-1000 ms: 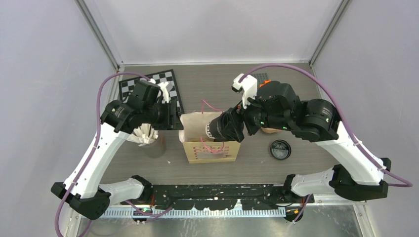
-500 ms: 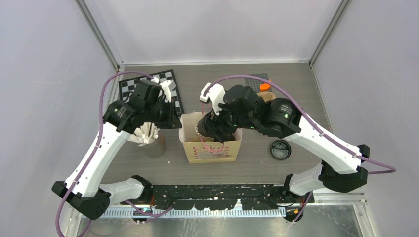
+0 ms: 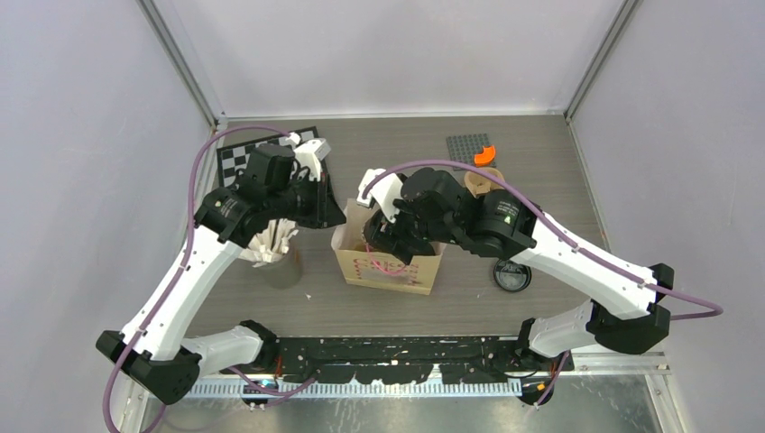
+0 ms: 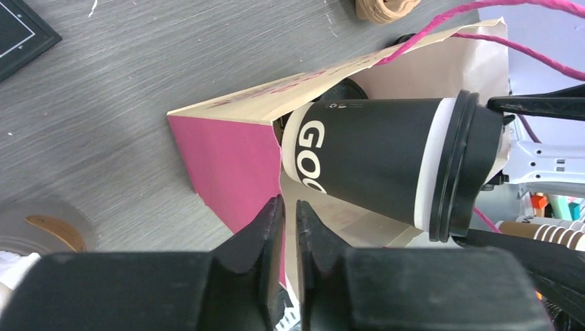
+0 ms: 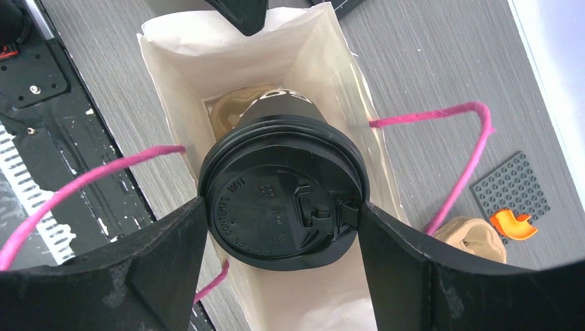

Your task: Pack the takeout coffee

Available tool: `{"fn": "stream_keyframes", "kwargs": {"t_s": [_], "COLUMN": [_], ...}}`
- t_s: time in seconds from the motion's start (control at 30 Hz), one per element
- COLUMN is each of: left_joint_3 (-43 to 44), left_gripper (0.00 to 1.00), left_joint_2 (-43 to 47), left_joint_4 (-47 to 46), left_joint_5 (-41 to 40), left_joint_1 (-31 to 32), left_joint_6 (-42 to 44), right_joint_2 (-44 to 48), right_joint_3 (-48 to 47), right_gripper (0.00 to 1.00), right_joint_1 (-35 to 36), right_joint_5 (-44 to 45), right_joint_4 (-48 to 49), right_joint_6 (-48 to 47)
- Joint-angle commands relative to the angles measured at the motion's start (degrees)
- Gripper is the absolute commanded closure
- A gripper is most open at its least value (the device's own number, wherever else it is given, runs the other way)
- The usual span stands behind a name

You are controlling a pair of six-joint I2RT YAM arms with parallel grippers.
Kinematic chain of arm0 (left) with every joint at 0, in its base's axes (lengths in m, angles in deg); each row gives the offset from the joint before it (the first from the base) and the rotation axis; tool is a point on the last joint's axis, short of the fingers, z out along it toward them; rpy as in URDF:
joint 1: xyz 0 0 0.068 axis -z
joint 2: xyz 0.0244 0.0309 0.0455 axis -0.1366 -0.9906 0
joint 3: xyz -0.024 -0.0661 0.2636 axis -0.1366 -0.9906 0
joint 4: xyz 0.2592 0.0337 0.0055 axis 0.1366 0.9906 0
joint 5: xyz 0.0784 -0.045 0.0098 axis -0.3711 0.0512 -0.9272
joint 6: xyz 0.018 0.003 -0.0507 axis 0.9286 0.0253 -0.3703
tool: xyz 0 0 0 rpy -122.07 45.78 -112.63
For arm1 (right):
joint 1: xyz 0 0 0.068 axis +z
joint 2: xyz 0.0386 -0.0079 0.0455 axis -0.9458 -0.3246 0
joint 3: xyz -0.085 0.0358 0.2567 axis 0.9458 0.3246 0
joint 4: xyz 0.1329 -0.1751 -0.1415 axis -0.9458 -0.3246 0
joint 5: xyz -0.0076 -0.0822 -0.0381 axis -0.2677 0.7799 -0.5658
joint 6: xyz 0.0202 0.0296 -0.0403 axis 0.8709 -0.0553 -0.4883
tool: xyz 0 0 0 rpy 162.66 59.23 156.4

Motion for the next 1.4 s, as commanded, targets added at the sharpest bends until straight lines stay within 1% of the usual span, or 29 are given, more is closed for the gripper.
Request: {"fn": "stream_keyframes", "kwargs": {"t_s": [0.0,0.03,0.1,0.17,0.23,0.37,0.6,0.67,0.77,0.93,1.03,1.1,1.2,1.37], "left_joint_3": [2.16,2.46,3.24,3.81,4.07,5.55,6.7,5.86,4.53,2.09,-0.58,-2.53,-5.02,-7.39], "left_gripper": [0.78,0.73,0.67,0.61,0.58,0.56,0.51,0.5,0.51,0.51,0.49,0.46,0.44,0.47], "left_joint_2": [1.27,1.68,2.34,2.8,3.13,2.22,1.53,1.86,2.94,5.16,7.29,8.98,11.07,11.4], "left_joint_4": [-0.72,0.46,3.15,5.03,6.93,10.35,12.3,11.87,11.48,13.13,12.99,12.12,10.74,9.51], "left_joint_5": [-0.4,-1.46,-3.19,-3.09,-3.17,-2.99,-1.53,-0.37,0.85,2.93,5.67,7.47,9.12,8.52], "left_joint_1": [-0.68,-0.73,-1.01,-1.17,-1.24,-1.27,-1.35,-1.35,-1.35,-1.35,-1.35,-1.35,-1.35,-1.34], "left_joint_6": [-1.03,-1.44,-2.15,-2.24,-2.65,-3.57,-4.17,-3.3,-2.94,-3.58,-4.39,-4.76,-4.83,-4.08], "right_joint_2": [0.98,0.96,1.15,1.37,1.61,2.03,2.91,3.22,3.66,3.86,3.52,3.21,3.07,3.02], "right_joint_3": [-0.02,0.19,0.71,1.43,2.36,3.44,5.09,6.28,7.96,9.4,10.3,10.41,10.47,10.89], "right_gripper": [0.22,0.22,0.22,0.22,0.22,0.22,0.22,0.22,0.22,0.22,0.23,0.22,0.22,0.23], "right_joint_1": [0.4,0.41,0.6,0.89,1.6,3.85,8.39,9.81,11.7,14.62,16.16,16.7,17.1,17.19], "right_joint_5": [0.17,0.02,-0.17,-0.67,-0.75,0.76,4.84,5.69,7.15,9.57,10.67,11.34,12.03,12.42], "right_joint_4": [3.95,4.05,4.09,3.73,3.23,2.01,0.41,0.36,0.76,1.46,1.34,1.31,1.43,1.43], "right_joint_6": [-2.35,-2.46,-2.63,-2.74,-2.87,-2.88,-1.37,-0.5,0.89,2.46,2.85,2.91,2.83,2.85]}}
